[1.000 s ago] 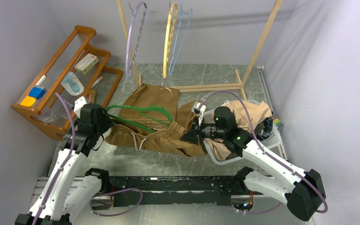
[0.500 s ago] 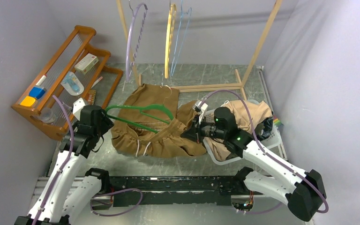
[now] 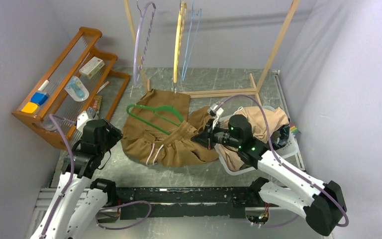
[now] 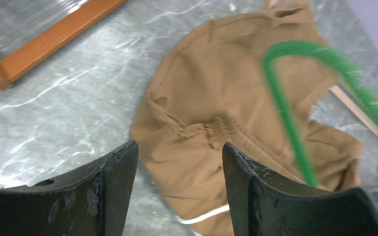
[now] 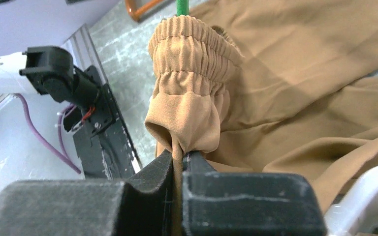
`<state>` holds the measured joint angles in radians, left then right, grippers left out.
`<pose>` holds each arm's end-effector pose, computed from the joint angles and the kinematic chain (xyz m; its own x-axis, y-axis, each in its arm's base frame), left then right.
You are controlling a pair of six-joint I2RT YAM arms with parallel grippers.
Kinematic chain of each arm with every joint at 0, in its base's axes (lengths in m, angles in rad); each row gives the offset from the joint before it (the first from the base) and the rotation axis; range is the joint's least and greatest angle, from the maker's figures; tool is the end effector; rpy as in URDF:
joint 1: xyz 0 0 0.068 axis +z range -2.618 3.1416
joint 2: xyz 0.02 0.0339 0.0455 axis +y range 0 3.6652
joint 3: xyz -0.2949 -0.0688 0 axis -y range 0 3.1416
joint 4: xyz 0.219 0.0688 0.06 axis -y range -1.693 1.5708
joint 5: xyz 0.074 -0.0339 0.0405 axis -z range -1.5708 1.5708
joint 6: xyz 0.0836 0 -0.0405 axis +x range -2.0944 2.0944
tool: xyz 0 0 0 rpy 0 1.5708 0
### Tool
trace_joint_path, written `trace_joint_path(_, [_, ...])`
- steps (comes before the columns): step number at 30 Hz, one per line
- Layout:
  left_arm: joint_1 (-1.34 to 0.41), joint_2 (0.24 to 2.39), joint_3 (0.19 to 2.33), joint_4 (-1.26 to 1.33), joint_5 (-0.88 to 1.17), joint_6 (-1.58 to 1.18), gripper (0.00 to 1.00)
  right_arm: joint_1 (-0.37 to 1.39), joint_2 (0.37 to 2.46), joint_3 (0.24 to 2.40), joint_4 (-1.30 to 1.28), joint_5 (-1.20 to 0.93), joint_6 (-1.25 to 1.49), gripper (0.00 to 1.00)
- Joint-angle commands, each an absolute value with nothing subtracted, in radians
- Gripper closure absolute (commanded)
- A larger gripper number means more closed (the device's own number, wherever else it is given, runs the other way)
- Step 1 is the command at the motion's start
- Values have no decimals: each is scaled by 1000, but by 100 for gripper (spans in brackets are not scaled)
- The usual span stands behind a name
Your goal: Remove the shorts from the hanger
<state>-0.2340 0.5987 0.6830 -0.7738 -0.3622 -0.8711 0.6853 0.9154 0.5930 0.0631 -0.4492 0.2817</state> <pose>0.1109 0.0040 0.2611 -0.3609 -0.6494 -0.6693 -0.5050 0.7395 -0.4451 0.1406 0.1618 0.2965 -0.4395 -0.0359 -0.8975 -0.8046 0.4599 0.3756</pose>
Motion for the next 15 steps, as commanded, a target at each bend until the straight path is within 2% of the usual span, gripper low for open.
trace_joint_path(1, [-241,553,689,-667,-236,-852,33,691,969,637,63,-562,250,100])
trace_joint_path(6, [-241,521,631,-499,70,-864,33,721,1023,649,32,-556,227,100])
trace_joint_path(11, [-241,549,523,-210,386,-861,31,789,1109,694,-5,-352,248,100])
trace_joint_path(15, [-246,595,499,-90,513,-876,32,847,1147,709,58,-269,291,100])
